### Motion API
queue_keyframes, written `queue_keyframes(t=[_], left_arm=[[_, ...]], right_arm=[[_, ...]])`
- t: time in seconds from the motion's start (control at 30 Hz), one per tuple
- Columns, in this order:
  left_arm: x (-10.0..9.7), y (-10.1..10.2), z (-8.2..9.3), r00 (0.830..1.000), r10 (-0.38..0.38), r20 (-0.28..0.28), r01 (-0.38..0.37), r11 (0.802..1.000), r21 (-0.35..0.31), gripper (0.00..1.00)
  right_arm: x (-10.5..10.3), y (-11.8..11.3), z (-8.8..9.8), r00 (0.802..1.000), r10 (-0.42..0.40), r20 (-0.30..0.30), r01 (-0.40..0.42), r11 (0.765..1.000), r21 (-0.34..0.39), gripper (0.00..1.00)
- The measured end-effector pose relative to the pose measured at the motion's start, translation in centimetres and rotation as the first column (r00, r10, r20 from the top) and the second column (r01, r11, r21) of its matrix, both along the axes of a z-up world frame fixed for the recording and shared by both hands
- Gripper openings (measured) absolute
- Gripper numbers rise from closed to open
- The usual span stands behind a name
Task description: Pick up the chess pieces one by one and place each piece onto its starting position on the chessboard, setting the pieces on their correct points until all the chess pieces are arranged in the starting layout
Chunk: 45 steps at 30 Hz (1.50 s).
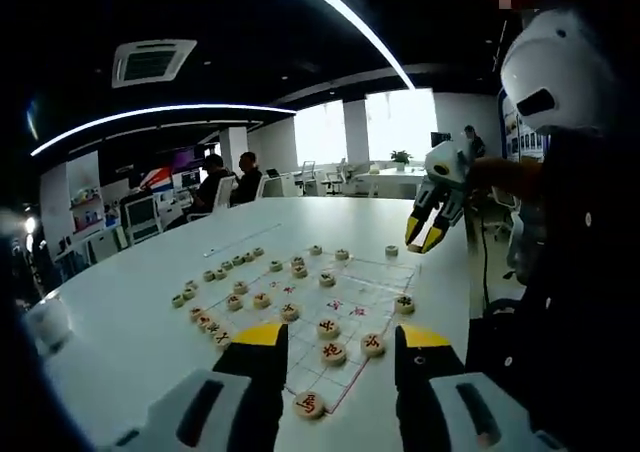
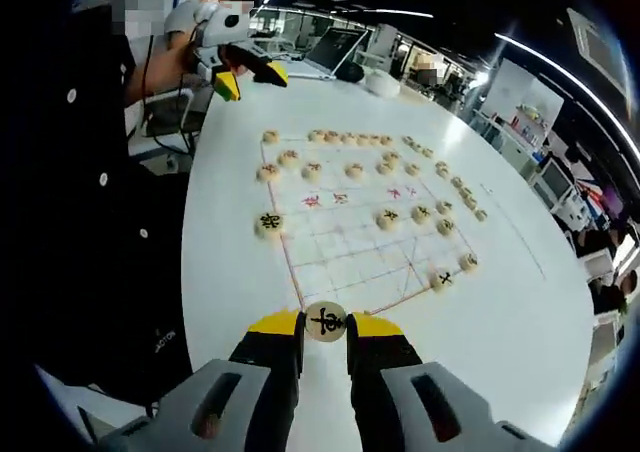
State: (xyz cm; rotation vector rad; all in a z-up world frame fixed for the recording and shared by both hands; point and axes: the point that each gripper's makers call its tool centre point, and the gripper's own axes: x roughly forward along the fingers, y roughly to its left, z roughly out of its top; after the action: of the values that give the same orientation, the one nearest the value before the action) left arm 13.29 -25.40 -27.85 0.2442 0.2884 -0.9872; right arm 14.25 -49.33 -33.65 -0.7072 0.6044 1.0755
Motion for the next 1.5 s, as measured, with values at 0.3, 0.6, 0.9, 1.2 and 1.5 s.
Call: queue_keyframes(t=[0.3, 0.6, 0.9, 1.2, 1.5], left_arm=[[-0.4, 0.4, -0.6, 1.000, 0.022, -0.014, -0.022, 1.000, 0.000, 0.45], [-0.5, 0.5, -0.7, 0.999, 0.030, -0.020, -0.030, 1.000, -0.003, 0.45], [-0.5, 0.9, -0.7, 0.999, 0.038, -0.023, -0.038, 0.999, -0.008, 0.45], [0.4, 1.9, -1.3, 0.993, 0.090, -0.076, -0.091, 0.996, -0.010, 0.46], [3.7, 4.2, -4.2, 0.954, 0.207, -0.215, -0.203, 0.978, 0.040, 0.48]], right_arm=[[-0.1, -0.1, -2.0, 0.999, 0.023, -0.033, -0.024, 0.999, -0.041, 0.19], [0.0, 0.0, -2.8, 0.998, 0.029, -0.057, -0.033, 0.998, -0.059, 0.19], [-0.3, 0.1, -3.0, 0.997, 0.035, -0.063, -0.039, 0.997, -0.060, 0.19], [-0.2, -0.1, -0.8, 0.999, -0.008, -0.048, 0.010, 0.999, 0.036, 0.28], [-0.6, -0.3, 0.5, 0.998, -0.064, -0.012, 0.065, 0.992, 0.111, 0.28]])
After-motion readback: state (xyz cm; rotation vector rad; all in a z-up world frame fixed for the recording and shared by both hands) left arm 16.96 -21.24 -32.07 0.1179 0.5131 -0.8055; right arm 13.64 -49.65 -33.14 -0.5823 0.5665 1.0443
